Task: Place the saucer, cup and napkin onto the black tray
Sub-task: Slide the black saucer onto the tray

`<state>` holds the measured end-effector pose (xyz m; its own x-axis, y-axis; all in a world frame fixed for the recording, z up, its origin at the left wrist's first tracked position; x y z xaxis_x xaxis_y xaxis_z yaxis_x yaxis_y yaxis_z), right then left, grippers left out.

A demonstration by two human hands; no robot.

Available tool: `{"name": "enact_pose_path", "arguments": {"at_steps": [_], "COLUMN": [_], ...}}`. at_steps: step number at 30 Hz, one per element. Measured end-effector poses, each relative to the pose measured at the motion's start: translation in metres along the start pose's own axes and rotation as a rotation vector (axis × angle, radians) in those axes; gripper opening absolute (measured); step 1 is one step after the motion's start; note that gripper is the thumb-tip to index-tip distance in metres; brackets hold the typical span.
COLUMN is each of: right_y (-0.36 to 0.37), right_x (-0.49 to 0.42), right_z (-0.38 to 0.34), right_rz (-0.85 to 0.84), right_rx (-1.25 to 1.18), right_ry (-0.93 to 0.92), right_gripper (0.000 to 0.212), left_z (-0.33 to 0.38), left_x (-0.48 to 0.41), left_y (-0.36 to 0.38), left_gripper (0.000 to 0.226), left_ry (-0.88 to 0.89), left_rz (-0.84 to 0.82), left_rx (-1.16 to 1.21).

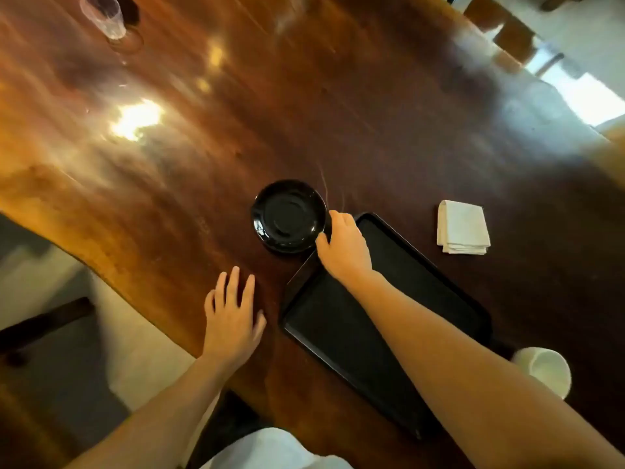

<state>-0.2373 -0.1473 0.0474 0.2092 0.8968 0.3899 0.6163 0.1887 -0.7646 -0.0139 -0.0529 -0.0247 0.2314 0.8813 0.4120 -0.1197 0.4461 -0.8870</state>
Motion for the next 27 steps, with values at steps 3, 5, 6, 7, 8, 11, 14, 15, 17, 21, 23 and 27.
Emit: {"name": "enact_pose_path", "arguments": {"at_steps": [3, 5, 6, 7, 8, 11, 14, 15, 17, 21, 23, 27], "right_y": [0.004, 0.006, 0.008, 0.011, 0.012, 0.012, 0.011, 0.009, 0.007, 0.01, 0.009, 0.002], "right_x": [-0.028, -0.042, -0.046, -0.05, -0.053, -0.063, -0.07, -0.073, -0.075, -0.063, -0.054, -0.031], "right_z": [0.001, 0.0, 0.002, 0.005, 0.007, 0.014, 0.017, 0.018, 0.017, 0.016, 0.018, 0.03], "right_rz": [-0.031, -0.048, -0.057, -0.067, -0.074, -0.082, -0.09, -0.096, -0.119, -0.229, -0.241, -0.224], "right_rx": [0.019, 0.02, 0.027, 0.029, 0.033, 0.05, -0.046, -0.093, -0.197, -0.446, -0.483, -0.563], "right_ry": [0.062, 0.112, 0.137, 0.164, 0.194, 0.26, 0.308, 0.319, 0.332, 0.412, 0.419, 0.446], "right_gripper": [0.044, 0.032, 0.029, 0.029, 0.031, 0.025, 0.018, 0.02, 0.03, 0.052, 0.053, 0.047], "left_z": [-0.002, -0.001, -0.001, -0.002, -0.003, -0.003, -0.001, 0.0, 0.0, 0.004, 0.008, 0.013], "left_x": [-0.002, -0.002, -0.002, -0.002, -0.003, -0.002, -0.002, -0.002, -0.002, 0.0, 0.004, 0.012], "left_y": [0.007, 0.01, 0.014, 0.015, 0.015, 0.021, 0.024, 0.025, 0.024, 0.023, 0.024, 0.025], "left_gripper": [0.072, 0.071, 0.071, 0.071, 0.071, 0.071, 0.07, 0.07, 0.07, 0.069, 0.069, 0.069], "left_ry": [-0.03, -0.016, -0.01, -0.005, 0.0, -0.01, -0.013, -0.013, -0.016, -0.035, -0.045, -0.044], "left_rz": [0.031, 0.059, 0.056, 0.061, 0.082, 0.087, 0.121, 0.121, 0.13, 0.114, 0.111, 0.112], "left_rx": [0.002, -0.03, -0.026, -0.035, -0.049, -0.069, -0.072, -0.072, -0.071, -0.065, -0.064, -0.065]}}
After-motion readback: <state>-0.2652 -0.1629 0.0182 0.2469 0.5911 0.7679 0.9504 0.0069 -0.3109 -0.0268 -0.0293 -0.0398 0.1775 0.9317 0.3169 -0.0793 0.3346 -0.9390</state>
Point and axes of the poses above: each hand's wrist, its own x-axis away from the middle knuckle, its own y-axis out of the palm, z = x × y, the point moved 6 cm from there along -x, towards the middle knuckle, and after that the axes turned 2 degrees about -x, right-handed, at the moved point
